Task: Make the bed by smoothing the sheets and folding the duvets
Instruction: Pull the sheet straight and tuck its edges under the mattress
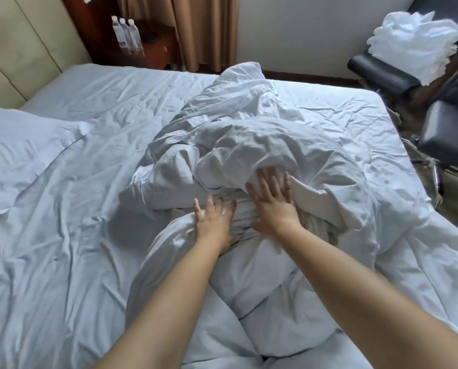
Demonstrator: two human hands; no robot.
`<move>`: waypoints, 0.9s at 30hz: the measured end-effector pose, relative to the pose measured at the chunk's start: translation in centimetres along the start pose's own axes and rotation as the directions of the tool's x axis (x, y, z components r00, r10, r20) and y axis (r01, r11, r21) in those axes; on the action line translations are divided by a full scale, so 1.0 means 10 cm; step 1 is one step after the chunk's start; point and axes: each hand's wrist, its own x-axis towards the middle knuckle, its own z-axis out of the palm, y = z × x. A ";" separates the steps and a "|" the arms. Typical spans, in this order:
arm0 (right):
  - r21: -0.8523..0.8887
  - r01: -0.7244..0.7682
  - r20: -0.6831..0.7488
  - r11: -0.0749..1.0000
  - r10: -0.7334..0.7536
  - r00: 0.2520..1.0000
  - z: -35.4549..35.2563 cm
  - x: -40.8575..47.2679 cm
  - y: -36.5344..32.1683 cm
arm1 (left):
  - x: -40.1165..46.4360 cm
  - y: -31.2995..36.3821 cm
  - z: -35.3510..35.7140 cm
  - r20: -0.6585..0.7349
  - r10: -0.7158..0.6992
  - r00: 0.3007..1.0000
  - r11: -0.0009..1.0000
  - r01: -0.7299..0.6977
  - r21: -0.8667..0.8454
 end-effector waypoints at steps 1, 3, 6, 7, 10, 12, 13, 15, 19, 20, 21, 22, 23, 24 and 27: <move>-0.001 0.011 0.010 1.000 -0.011 1.000 0.01 0.02 -0.02 | 0.04 0.04 0.04 -0.006 -0.005 1.000 1.000 0.005 -0.005; -0.015 0.017 0.036 1.000 -0.016 0.999 0.04 0.04 -0.03 | 0.14 0.10 0.07 -0.026 -0.003 1.000 1.000 0.003 -0.019; -0.083 -0.040 0.046 0.996 0.044 0.998 0.14 0.13 0.07 | 0.36 0.15 0.09 -0.070 0.046 0.996 0.997 -0.050 -0.054; -0.096 -0.074 0.039 0.993 0.078 0.996 0.17 0.17 0.10 | 0.43 0.16 0.11 -0.086 0.067 0.994 0.996 -0.073 -0.059; -0.092 -0.144 0.037 0.985 0.147 0.988 0.23 0.30 0.21 | 0.61 0.24 0.19 -0.057 0.111 0.992 0.989 -0.116 -0.088; -0.075 -0.167 0.040 0.983 0.171 0.985 0.30 0.35 0.31 | 0.70 0.33 0.21 -0.015 0.129 0.992 0.986 -0.130 -0.101; -0.071 -0.179 0.049 0.981 0.182 0.982 0.34 0.37 0.35 | 0.74 0.38 0.20 0.000 0.134 0.991 0.985 -0.133 -0.106; -0.090 -0.194 0.062 0.977 0.200 0.978 0.42 0.40 0.41 | 0.82 0.47 0.18 0.029 0.135 0.990 0.981 -0.130 -0.142; -0.120 -0.190 0.065 0.974 0.198 0.978 0.47 0.39 0.43 | 0.80 0.54 0.08 0.047 0.181 0.982 0.953 -0.163 -0.254; -0.131 -0.182 0.074 0.974 0.193 0.978 0.45 0.37 0.45 | 0.76 0.53 0.02 0.037 0.214 0.976 0.949 -0.198 -0.245; -0.142 -0.177 0.077 0.974 0.189 0.979 0.42 0.35 0.47 | 0.71 0.51 -0.04 0.028 0.244 0.969 0.945 -0.231 -0.230; -0.156 -0.173 0.074 0.973 0.186 0.980 0.39 0.34 0.50 | 0.65 0.50 -0.12 0.026 0.269 0.963 0.943 -0.258 -0.211; -0.172 -0.169 0.068 0.970 0.183 0.981 0.33 0.32 0.52 | 0.58 0.47 -0.21 0.024 0.292 0.956 0.939 -0.282 -0.195; -0.184 -0.166 0.066 0.969 0.181 0.981 0.27 0.30 0.55 | 0.51 0.44 -0.31 0.022 0.312 0.950 0.936 -0.303 -0.181; -0.180 -0.169 0.075 0.969 0.185 0.980 0.05 0.20 0.63 | 0.23 0.26 -0.59 -0.011 0.354 0.935 0.921 -0.350 -0.168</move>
